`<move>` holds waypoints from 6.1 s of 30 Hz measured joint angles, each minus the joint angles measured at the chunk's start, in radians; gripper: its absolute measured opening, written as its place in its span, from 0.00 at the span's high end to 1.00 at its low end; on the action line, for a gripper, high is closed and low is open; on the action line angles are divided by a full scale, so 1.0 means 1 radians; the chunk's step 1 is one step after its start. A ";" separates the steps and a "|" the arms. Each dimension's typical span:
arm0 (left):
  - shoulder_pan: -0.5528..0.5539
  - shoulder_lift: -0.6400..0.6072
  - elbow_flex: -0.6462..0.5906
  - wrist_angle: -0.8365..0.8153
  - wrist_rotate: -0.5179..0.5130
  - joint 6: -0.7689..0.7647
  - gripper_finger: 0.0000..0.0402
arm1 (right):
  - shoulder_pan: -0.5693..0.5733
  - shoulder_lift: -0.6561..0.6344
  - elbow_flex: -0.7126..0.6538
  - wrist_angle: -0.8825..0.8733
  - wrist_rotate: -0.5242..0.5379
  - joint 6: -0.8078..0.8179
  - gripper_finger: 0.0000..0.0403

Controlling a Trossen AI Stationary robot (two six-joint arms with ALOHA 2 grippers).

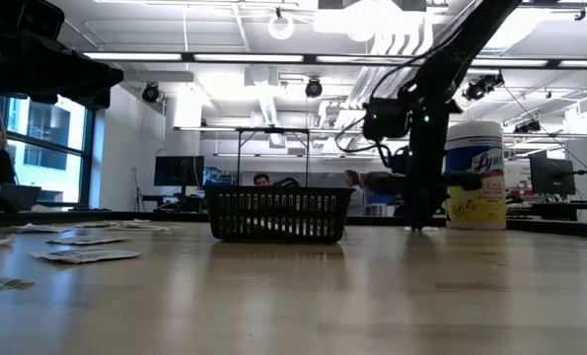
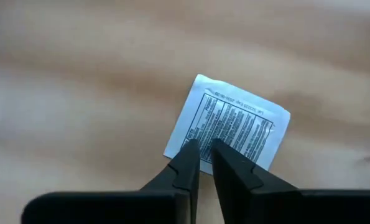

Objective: Pick & Place First Aid Supplies
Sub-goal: Put the towelette pack into the top black basket, then put the bandage into the bottom black basket

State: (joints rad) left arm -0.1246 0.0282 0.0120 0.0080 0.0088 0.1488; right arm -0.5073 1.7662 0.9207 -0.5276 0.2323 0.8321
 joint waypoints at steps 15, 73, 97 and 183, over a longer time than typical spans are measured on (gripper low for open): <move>0.000 0.000 0.000 0.000 0.000 0.000 0.77 | 0.364 -0.117 -0.007 -0.205 -0.090 0.041 0.87; 0.000 0.000 0.000 0.000 0.000 0.000 0.77 | 0.348 -0.055 0.275 -0.015 0.218 0.127 1.00; 0.000 0.000 0.000 0.000 0.000 0.000 0.77 | 0.011 0.394 0.702 0.182 0.090 -0.092 0.95; 0.000 0.000 0.000 0.000 0.000 0.000 0.77 | 0.193 0.381 0.701 -0.126 -0.274 0.074 0.70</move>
State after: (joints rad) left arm -0.1246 0.0284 0.0120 0.0082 0.0090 0.1490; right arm -0.3138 2.1469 1.6221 -0.6538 -0.0414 0.9064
